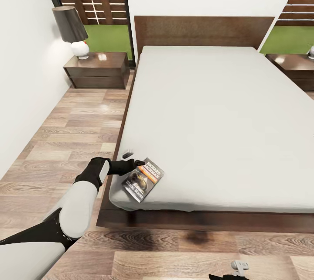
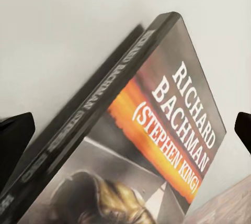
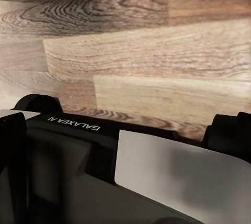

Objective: In the bedroom, move the book from the bed onto either nightstand, and place the two sandals side by side next to the bed.

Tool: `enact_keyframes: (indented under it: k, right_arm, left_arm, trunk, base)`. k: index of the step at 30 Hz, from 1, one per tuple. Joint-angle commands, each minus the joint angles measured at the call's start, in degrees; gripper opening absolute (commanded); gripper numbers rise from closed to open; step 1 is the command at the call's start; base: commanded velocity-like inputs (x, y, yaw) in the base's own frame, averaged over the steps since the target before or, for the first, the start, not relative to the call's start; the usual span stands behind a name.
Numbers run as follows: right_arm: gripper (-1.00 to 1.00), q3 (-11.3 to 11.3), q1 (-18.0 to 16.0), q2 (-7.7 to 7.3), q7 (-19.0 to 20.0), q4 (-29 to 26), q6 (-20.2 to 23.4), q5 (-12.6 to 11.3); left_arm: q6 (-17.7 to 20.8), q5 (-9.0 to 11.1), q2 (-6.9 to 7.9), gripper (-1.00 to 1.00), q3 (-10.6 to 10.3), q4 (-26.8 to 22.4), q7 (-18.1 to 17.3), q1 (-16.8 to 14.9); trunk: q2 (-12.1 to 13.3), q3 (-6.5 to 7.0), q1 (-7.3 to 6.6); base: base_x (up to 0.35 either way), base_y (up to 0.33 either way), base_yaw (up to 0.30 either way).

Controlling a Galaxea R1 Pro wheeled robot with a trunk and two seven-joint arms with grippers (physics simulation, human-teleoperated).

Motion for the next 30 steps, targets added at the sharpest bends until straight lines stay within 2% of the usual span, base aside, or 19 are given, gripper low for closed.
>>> enact_keyframes:
  k: [1,10,18,30]
  right_arm:
    - [1.00,-0.2,0.0,-0.01,0.2,0.1,-0.1,0.0]
    - [1.00,-0.2,0.0,-0.01,0.2,0.1,-0.1,0.0]
    - [1.00,-0.2,0.0,-0.01,0.3,0.1,-0.1,0.0]
    - [1.00,-0.2,0.0,-0.01,0.3,0.1,-0.1,0.0]
  left_arm:
    - [0.2,-1.4,-0.06,1.00,0.4,-0.1,-0.3,0.0]
    - [0.2,-1.4,-0.07,1.00,0.3,-0.1,-0.3,0.0]
    - [0.2,-1.4,-0.09,1.00,0.4,-0.1,-0.3,0.1]
    - [-1.5,-1.3,-0.09,1.00,0.3,0.0,-0.3,0.1]
  trunk:
    - [0.0,-0.04,0.00]
    - [0.0,-0.04,0.00]
    - [0.0,-0.04,0.00]
    - [0.0,-0.04,0.00]
  base:
    - [-0.003,0.000,0.000]
    - [-0.004,0.000,0.000]
    - [-0.139,0.000,0.000]
    - [-0.007,0.000,0.000]
